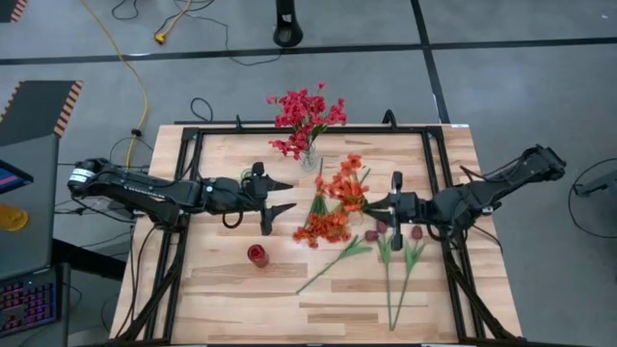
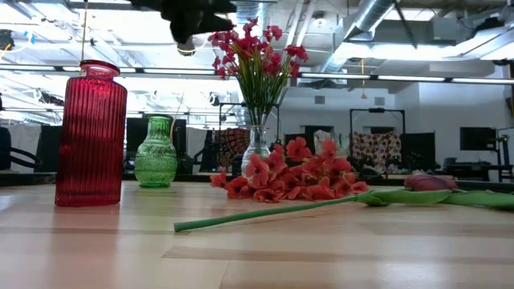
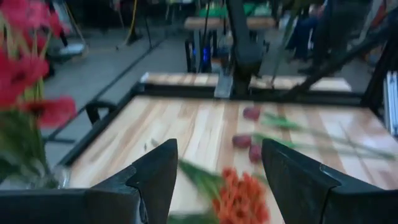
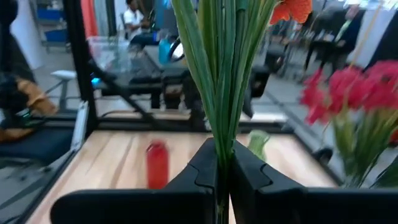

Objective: Sort flowers into vase by color
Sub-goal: Put the bottom orange flower into the green vase

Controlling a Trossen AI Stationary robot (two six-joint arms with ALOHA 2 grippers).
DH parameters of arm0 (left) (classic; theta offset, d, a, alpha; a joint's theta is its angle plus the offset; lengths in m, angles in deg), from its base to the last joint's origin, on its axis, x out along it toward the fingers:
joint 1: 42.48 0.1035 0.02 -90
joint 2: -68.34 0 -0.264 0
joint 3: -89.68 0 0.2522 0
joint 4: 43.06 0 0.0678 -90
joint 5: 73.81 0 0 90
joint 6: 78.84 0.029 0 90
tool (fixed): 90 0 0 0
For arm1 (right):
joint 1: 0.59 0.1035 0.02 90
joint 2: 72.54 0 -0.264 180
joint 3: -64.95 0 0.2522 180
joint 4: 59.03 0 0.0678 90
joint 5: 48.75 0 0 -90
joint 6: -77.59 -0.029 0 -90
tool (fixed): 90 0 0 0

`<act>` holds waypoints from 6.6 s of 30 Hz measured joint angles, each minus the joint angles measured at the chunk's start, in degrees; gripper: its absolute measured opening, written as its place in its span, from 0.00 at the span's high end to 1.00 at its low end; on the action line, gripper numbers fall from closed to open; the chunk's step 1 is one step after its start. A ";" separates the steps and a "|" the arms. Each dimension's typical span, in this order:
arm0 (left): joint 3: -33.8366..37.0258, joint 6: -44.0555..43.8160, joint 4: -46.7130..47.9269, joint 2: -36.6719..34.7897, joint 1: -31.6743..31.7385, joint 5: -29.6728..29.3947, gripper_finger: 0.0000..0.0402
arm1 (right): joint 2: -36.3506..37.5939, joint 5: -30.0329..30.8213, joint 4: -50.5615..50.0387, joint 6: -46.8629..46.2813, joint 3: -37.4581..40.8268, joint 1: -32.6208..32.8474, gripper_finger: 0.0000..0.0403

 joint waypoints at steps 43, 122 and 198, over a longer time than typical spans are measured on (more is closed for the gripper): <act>-0.26 6.37 -41.13 16.17 -0.01 5.93 0.45 | -33.06 -5.56 48.28 4.85 -0.06 -11.89 0.88; 14.09 11.83 -10.20 -24.28 0.22 -16.22 0.97 | -25.14 -9.17 8.74 2.71 -6.01 -14.57 0.50; 21.94 1.14 -4.01 -30.97 16.04 -13.43 0.47 | -20.69 -9.21 -3.31 -5.64 -5.97 -16.41 0.50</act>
